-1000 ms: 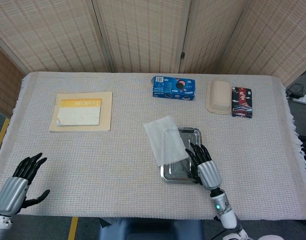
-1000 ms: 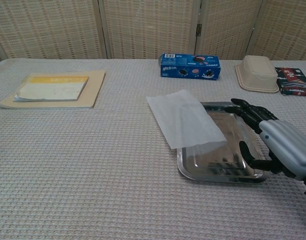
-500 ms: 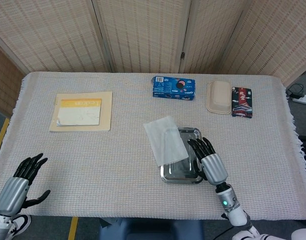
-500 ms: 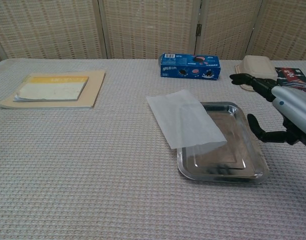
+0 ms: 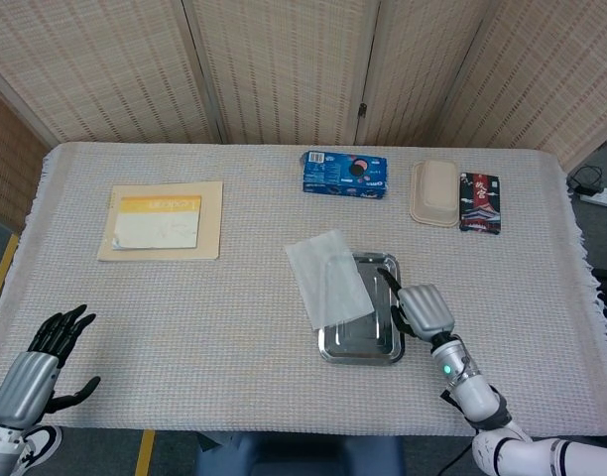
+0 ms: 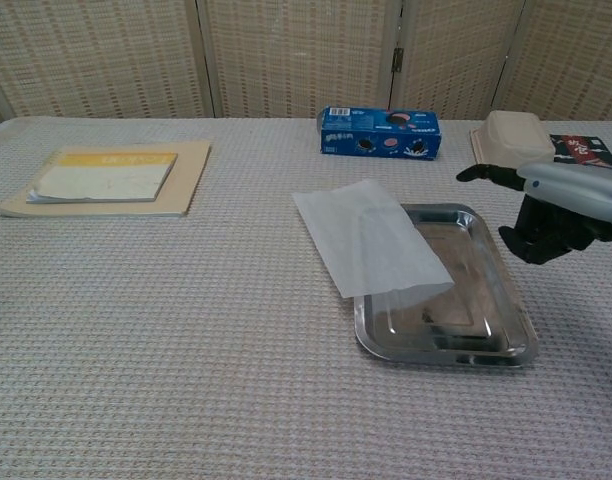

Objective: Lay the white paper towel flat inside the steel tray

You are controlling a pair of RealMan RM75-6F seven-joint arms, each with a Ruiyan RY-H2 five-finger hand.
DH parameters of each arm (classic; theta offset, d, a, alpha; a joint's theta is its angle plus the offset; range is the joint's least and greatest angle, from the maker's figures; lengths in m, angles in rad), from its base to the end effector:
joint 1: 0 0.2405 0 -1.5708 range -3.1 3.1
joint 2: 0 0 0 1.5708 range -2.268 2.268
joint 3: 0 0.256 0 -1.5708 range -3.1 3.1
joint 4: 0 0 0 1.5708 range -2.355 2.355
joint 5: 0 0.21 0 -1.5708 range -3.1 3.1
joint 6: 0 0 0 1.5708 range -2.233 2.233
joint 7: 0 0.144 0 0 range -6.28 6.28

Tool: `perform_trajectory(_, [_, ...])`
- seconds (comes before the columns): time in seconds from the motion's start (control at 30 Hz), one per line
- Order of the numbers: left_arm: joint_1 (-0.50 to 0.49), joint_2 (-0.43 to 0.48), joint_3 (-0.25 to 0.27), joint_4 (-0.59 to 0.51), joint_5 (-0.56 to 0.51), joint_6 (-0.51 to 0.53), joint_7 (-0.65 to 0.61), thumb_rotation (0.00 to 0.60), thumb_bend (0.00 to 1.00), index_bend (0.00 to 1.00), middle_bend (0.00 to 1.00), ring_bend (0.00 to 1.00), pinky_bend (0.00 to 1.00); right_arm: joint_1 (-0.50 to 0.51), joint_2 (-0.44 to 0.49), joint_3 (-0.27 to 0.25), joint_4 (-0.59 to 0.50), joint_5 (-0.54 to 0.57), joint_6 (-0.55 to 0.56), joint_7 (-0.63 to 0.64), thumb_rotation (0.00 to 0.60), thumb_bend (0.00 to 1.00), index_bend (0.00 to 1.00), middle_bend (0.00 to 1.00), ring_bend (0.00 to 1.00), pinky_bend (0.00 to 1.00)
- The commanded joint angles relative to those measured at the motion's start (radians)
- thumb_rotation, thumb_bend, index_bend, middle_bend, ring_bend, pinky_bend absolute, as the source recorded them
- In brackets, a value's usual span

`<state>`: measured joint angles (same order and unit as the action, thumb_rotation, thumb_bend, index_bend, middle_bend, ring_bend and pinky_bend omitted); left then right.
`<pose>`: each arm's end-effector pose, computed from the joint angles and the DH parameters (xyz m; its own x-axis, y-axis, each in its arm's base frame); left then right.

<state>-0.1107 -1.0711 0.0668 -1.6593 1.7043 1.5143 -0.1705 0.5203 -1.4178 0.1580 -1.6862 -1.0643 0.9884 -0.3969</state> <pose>-0.2827 0.1600 0.1476 0.2566 0.1144 0.9597 0.9504 -0.2107 -0.2290 -0.2022 -0.2889 0.0127 0.3659 -0.3680 0.8548 -0.9292 -0.1956 0.3135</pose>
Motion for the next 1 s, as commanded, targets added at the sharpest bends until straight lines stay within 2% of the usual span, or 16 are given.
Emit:
perform_trajectory(0.03, [-0.002, 0.001, 0.001, -0.001, 0.000, -0.003, -0.009, 0.600, 0.35, 0.00, 0.00, 0.00, 0.00, 0.134, 0.065, 0.016, -0.078, 0.312, -0.177, -0.144, 0.600, 0.69, 0.01, 1.00, 1.00, 1.00])
perform_trajectory(0.27, [-0.002, 0.008, 0.005, 0.000, 0.005, 0.001, -0.033, 0.600, 0.36, 0.00, 0.00, 0.00, 0.00, 0.253, 0.068, 0.006, -0.095, 0.521, -0.242, -0.142, 0.600, 0.70, 0.01, 1.00, 1.00, 1.00])
perform_trajectory(0.47, [0.002, 0.009, 0.002, 0.000, 0.013, 0.019, -0.040, 0.600, 0.36, 0.00, 0.00, 0.00, 0.00, 0.311, 0.049, -0.009, -0.097, 0.575, -0.219, -0.133, 0.600, 0.69, 0.01, 1.00, 1.00, 1.00])
perform_trajectory(0.63, [0.005, 0.013, 0.004, 0.002, 0.023, 0.031, -0.049, 0.600, 0.36, 0.00, 0.00, 0.00, 0.00, 0.353, 0.004, -0.034, -0.053, 0.622, -0.214, -0.124, 0.600, 0.69, 0.01, 1.00, 1.00, 1.00])
perform_trajectory(0.83, [0.007, 0.014, 0.005, 0.017, 0.050, 0.061, -0.085, 0.600, 0.36, 0.00, 0.00, 0.00, 0.00, 0.396, -0.062, -0.058, -0.014, 0.678, -0.152, -0.152, 0.600, 0.69, 0.02, 1.00, 1.00, 1.00])
perform_trajectory(1.0, [0.009, 0.017, 0.007, 0.016, 0.041, 0.056, -0.089, 0.600, 0.36, 0.00, 0.00, 0.00, 0.00, 0.412, -0.096, -0.072, -0.009, 0.696, -0.081, -0.177, 0.600, 0.69, 0.09, 1.00, 1.00, 1.00])
